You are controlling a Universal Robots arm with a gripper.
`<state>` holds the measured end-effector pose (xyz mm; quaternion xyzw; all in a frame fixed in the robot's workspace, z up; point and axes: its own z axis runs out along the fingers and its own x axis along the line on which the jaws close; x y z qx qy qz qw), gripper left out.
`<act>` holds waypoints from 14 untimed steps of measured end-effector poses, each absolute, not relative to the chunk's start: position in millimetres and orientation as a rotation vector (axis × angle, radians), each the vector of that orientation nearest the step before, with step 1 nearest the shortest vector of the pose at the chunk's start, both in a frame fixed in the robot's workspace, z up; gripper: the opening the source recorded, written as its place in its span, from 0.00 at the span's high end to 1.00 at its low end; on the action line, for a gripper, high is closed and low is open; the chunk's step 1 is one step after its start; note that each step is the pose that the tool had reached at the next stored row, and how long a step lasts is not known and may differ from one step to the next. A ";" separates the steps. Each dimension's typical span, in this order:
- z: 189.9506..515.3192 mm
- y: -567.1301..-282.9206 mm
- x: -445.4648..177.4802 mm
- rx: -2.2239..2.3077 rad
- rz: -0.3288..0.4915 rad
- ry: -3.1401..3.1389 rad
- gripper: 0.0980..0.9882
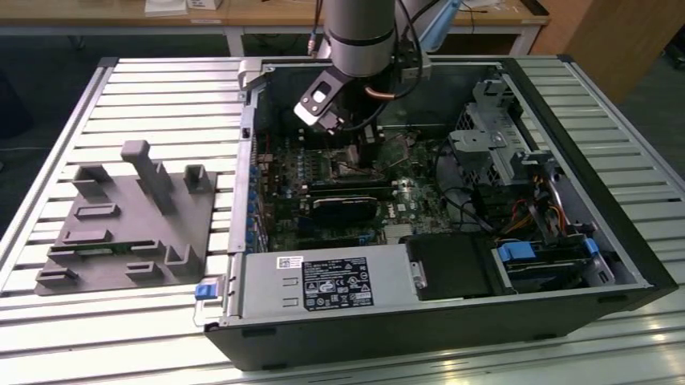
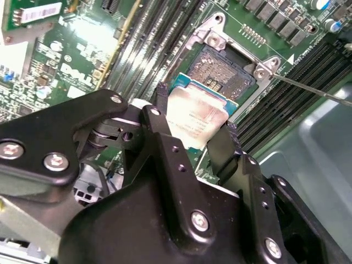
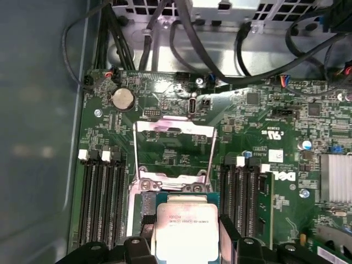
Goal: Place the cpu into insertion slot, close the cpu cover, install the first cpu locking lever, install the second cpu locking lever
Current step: 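Place the cpu into insertion slot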
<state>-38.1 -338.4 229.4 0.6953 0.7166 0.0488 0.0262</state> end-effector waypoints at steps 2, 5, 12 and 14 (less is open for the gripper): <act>228.1 -335.9 -38.7 2.148 0.151 2.215 0.51; 225.9 -334.1 -40.8 2.147 0.151 2.216 0.51; 218.7 -330.8 -46.6 2.146 0.151 2.217 0.51; 215.5 -330.7 -47.5 2.146 0.151 2.217 0.51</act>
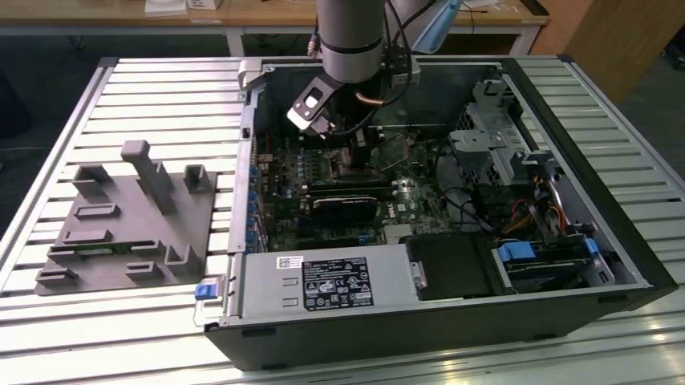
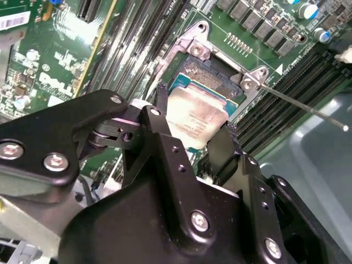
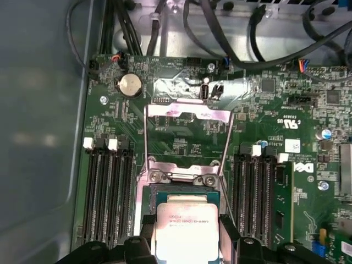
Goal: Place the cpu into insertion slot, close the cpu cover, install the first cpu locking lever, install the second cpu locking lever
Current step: 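Place the cpu into insertion slot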
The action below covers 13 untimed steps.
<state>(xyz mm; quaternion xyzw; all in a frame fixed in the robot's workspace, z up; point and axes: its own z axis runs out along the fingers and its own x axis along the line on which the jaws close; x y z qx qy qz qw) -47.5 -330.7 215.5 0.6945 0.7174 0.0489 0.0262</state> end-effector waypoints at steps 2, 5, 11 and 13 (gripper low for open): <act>212.1 -330.7 -47.7 2.146 0.151 2.217 0.51; 207.9 -330.7 -48.0 2.146 0.151 2.217 0.51; 203.0 -330.6 -48.3 2.147 0.151 2.216 0.51; 201.5 -330.6 -48.4 2.149 0.151 2.214 0.51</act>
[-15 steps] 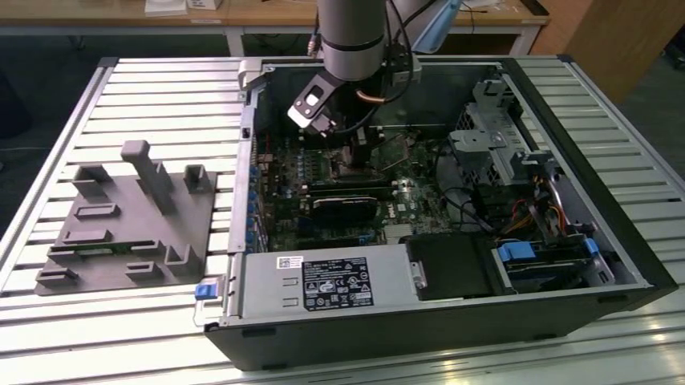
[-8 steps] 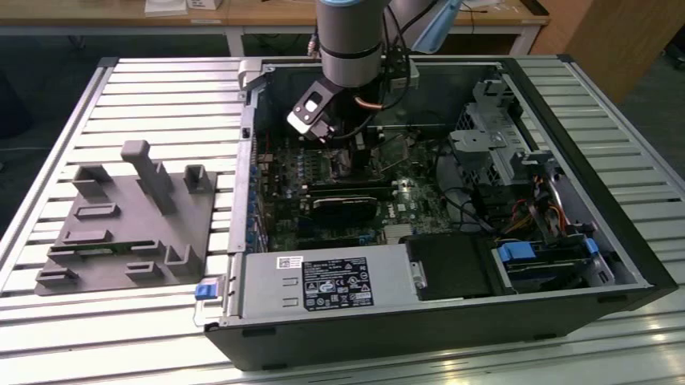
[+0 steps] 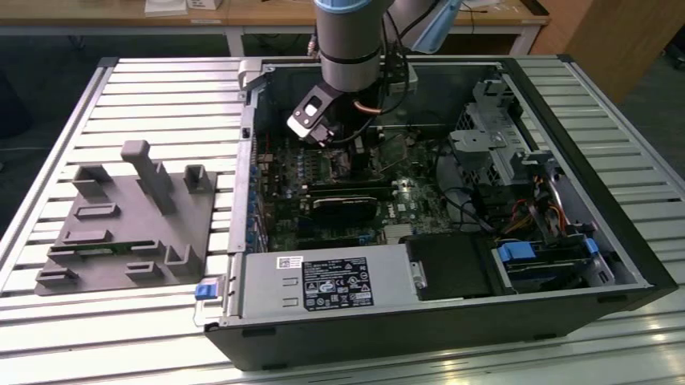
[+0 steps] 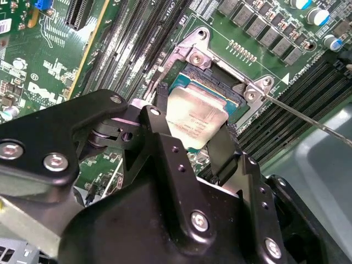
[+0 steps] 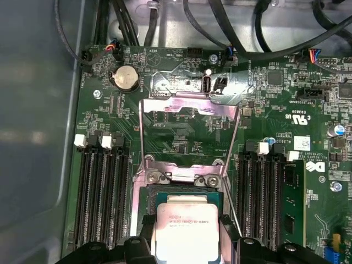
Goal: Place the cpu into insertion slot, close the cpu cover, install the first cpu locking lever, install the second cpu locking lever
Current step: 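Place the cpu into insertion slot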
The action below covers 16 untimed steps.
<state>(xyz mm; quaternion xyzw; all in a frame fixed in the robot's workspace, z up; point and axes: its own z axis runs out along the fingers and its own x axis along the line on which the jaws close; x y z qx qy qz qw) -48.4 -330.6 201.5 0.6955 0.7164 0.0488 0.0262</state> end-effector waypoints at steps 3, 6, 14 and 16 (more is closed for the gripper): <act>199.8 -330.5 -48.4 2.159 0.151 2.204 0.51; 198.7 -329.8 -48.4 2.166 0.150 2.196 0.51; 195.0 -327.7 -48.7 2.176 0.150 2.186 0.51; 194.5 -327.1 -48.7 2.179 0.150 2.184 0.51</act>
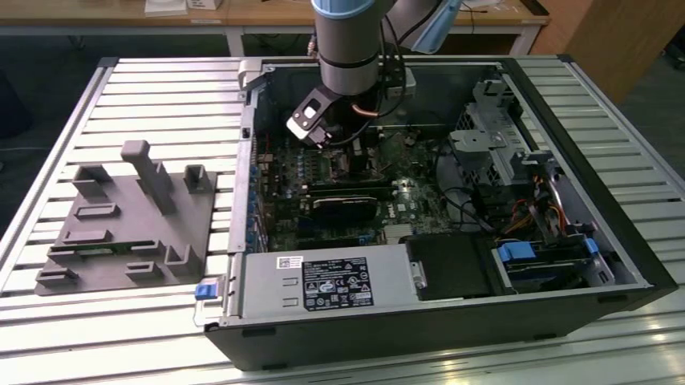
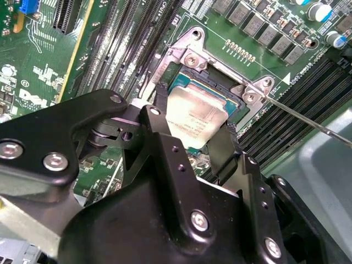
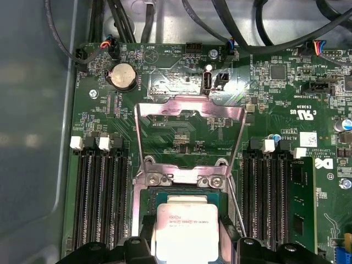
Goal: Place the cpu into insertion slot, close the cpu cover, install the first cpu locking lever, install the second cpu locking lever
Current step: 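Place the cpu into insertion slot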
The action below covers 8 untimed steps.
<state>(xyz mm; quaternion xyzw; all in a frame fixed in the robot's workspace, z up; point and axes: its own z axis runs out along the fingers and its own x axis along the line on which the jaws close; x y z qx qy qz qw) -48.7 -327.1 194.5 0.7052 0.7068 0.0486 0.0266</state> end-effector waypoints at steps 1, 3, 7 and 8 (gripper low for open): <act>194.3 -326.7 -48.7 2.180 0.151 2.182 0.51; 193.8 -326.2 -48.7 2.183 0.151 2.180 0.51; 192.8 -326.0 -48.7 2.188 0.150 2.174 0.51; 192.7 -326.0 -48.7 2.188 0.150 2.174 0.51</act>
